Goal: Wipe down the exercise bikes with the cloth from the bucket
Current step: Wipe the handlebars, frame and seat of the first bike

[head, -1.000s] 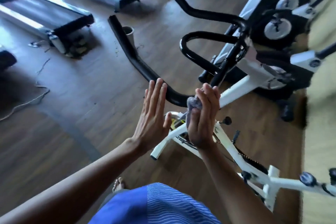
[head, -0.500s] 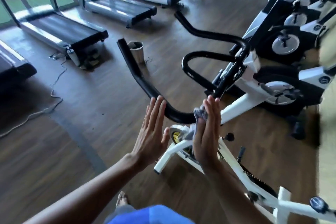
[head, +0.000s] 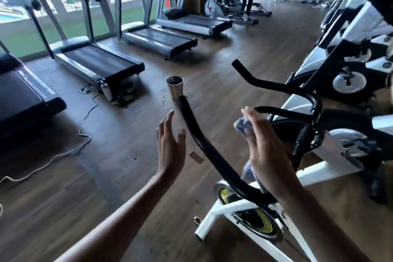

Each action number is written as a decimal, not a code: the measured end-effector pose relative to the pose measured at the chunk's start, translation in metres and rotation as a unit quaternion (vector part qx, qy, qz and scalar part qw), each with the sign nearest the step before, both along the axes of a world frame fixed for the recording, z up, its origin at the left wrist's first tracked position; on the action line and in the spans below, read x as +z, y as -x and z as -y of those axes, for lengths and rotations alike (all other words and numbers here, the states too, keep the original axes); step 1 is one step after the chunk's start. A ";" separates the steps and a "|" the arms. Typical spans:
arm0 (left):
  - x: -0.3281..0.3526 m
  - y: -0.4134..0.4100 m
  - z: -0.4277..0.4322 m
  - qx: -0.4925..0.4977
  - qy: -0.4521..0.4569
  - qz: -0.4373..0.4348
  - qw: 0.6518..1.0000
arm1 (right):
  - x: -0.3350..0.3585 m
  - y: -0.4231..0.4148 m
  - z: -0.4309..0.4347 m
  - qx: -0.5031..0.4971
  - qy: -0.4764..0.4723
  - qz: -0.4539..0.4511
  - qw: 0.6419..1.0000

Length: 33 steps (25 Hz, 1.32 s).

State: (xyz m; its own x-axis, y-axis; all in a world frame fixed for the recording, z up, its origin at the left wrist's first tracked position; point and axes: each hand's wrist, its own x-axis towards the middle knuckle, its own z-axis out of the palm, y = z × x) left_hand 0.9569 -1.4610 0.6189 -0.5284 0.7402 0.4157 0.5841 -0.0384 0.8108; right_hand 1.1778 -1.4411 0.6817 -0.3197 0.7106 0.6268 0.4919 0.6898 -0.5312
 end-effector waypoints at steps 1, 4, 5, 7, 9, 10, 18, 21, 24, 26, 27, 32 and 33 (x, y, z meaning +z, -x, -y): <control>0.005 0.010 -0.014 0.000 0.013 0.066 0.998 | 0.003 0.022 -0.014 0.010 -0.007 0.008 1.000; 0.022 0.033 -0.048 -0.041 0.043 0.252 0.966 | 0.002 0.088 -0.057 0.043 0.022 0.037 0.998; 0.029 0.037 -0.054 -0.059 0.059 0.305 0.949 | 0.001 0.107 -0.068 0.055 0.039 0.047 0.997; 0.044 0.040 -0.061 -0.098 0.084 0.399 0.908 | -0.006 0.136 -0.084 0.074 0.070 0.060 0.993; 0.052 0.046 -0.066 -0.127 0.099 0.488 0.858 | -0.016 0.154 -0.091 0.086 0.109 0.052 0.989; 0.054 0.048 -0.068 -0.137 0.107 0.517 0.838 | -0.023 0.158 -0.092 0.092 0.121 0.038 0.988; 0.039 0.066 -0.073 -0.198 0.117 0.570 0.789 | -0.053 0.157 -0.081 0.087 0.074 0.090 0.989; 0.034 0.071 -0.077 -0.219 0.120 0.580 0.775 | -0.054 0.160 -0.082 0.085 0.087 0.091 0.988; 0.028 0.075 -0.081 -0.243 0.123 0.568 0.777 | -0.041 0.175 -0.087 0.067 0.099 0.083 0.989; 0.023 0.081 -0.081 -0.254 0.130 0.559 0.779 | -0.042 0.177 -0.084 0.062 0.091 0.094 0.989; 0.023 0.083 -0.080 -0.263 0.135 0.552 0.780 | -0.044 0.176 -0.082 0.060 0.088 0.104 0.989; 0.022 0.085 -0.081 -0.265 0.152 0.567 0.765 | -0.041 0.178 -0.081 0.052 0.103 0.073 0.991; 0.023 0.086 -0.082 -0.258 0.153 0.567 0.767 | -0.040 0.180 -0.083 0.051 0.108 0.054 0.991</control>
State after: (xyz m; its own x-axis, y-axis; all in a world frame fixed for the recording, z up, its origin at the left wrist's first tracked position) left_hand 0.8708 -1.3793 0.6423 -0.0253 0.9438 -0.3294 -0.5323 0.2662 0.8036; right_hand 0.9982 -1.3581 0.6413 -0.4545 0.7846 0.4218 0.4871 0.6154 -0.6197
